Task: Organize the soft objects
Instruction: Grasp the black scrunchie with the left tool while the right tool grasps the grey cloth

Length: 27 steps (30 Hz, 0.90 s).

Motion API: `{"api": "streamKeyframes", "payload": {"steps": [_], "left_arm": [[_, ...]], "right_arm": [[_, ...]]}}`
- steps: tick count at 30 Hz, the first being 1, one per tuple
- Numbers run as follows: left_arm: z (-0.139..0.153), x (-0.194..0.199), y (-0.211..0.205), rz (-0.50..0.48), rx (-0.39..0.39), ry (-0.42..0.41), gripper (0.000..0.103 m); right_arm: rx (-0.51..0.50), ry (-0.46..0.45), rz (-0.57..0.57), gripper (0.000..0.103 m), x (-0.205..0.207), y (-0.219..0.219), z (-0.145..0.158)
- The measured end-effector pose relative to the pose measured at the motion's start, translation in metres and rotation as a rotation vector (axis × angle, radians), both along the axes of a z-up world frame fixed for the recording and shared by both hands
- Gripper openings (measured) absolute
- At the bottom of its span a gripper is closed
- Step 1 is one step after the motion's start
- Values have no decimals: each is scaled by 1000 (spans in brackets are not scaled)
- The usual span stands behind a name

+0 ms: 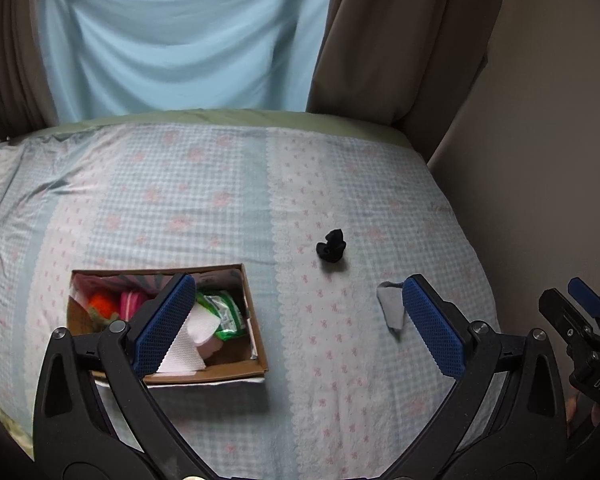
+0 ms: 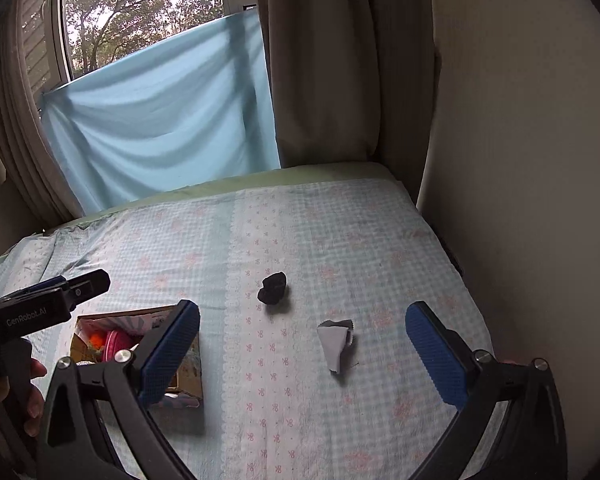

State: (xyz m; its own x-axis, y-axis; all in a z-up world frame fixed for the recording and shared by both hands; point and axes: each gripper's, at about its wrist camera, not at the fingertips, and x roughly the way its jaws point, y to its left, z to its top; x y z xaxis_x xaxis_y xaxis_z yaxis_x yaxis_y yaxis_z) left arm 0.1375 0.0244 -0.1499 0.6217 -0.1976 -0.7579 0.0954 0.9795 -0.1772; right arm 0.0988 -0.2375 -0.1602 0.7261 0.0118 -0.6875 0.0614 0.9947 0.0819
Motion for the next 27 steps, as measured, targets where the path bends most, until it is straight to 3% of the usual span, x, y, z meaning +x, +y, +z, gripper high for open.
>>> {"api": "streamKeyframes", "payload": {"steps": [5,9,14,18,21,23,27], "left_arm": [[-39,50,-54,-16,-21,49,103],[-77,87,-92,-4,-10,75,103],[-149,130,-125,-5,30,129,103],[-207,155,-145,-28,80,125,103],[-245,172,-155,-41,111,111,100],[-266,182,-160,-45,129,107,92],[-295,197,-163,-46,146,101,89]], "right_arm": [[13,82,32,103,33,-32,-45],[15,154,85,103,58,-47,-97],[-23,193,147,103,83,-58,-175],[-11,210,149,100,98,-66,-232],[-9,203,150,98,106,-68,-261],[-18,200,153,95,110,-65,-276],[-18,195,166,87,114,-57,-296]]}}
